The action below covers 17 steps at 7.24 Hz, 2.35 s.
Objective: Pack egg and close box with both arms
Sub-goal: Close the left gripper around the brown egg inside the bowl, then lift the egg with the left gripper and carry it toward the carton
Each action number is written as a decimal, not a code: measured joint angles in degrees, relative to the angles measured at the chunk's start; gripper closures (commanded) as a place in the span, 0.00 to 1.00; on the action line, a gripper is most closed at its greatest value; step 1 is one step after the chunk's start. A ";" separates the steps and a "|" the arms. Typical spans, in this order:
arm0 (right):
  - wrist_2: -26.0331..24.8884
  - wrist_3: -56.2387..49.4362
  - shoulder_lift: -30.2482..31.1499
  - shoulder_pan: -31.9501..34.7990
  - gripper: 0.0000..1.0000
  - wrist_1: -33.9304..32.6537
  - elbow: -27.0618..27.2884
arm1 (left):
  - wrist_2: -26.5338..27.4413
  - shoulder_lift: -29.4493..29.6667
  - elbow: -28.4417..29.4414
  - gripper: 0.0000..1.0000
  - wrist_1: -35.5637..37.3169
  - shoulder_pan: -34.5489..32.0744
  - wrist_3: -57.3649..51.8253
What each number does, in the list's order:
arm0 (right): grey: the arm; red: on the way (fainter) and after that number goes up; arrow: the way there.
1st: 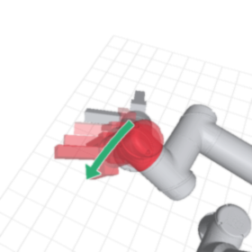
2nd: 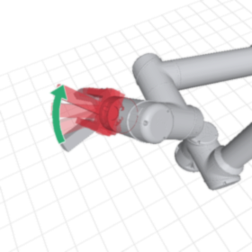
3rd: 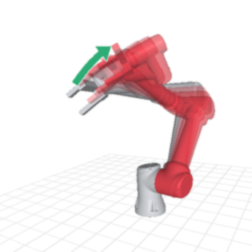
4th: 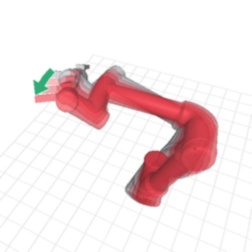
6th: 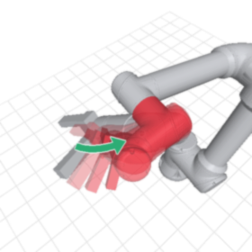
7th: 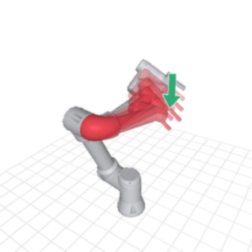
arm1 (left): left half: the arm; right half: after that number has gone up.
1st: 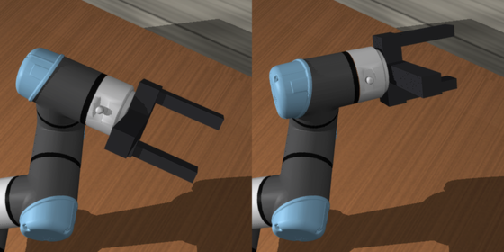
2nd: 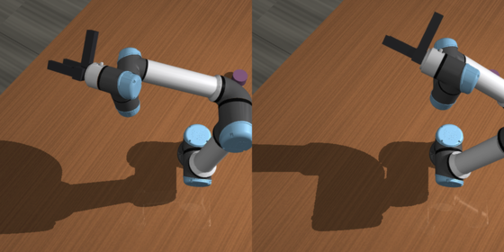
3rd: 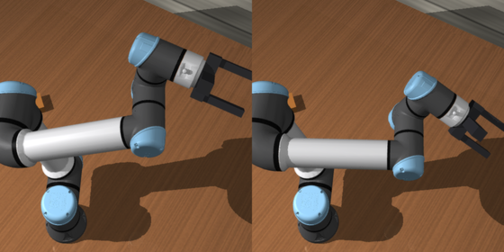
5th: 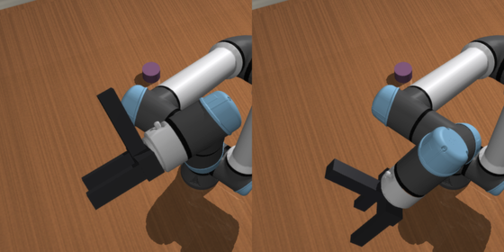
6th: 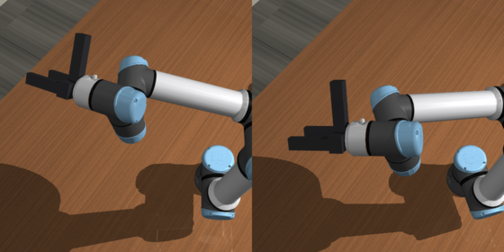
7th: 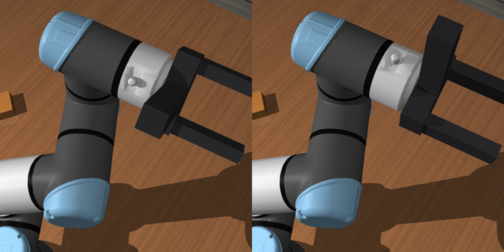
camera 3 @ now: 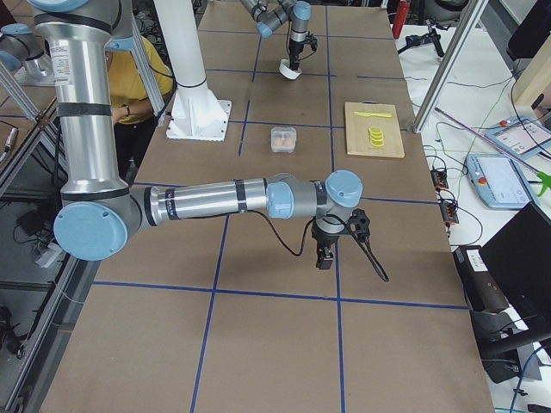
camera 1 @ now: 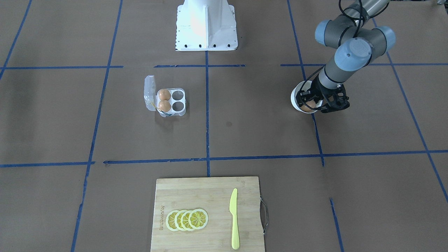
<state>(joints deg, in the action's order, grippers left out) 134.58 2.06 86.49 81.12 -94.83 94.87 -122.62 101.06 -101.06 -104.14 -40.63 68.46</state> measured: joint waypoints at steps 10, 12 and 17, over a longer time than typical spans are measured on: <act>0.04 0.05 0.02 0.00 0.00 -0.02 -0.10 | 0.01 1.18 -7.87 1.00 0.14 -5.70 -0.40; 0.06 0.05 0.07 0.00 0.00 -0.06 -0.16 | 0.03 6.02 -6.22 1.00 0.04 -3.41 -0.22; 0.07 0.06 0.00 0.00 0.00 -0.02 0.04 | 3.14 24.69 2.19 1.00 -1.27 8.75 -0.06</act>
<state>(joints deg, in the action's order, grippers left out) 134.65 2.11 86.49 81.12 -94.85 94.90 -119.48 125.75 -98.87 -105.41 -31.88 68.40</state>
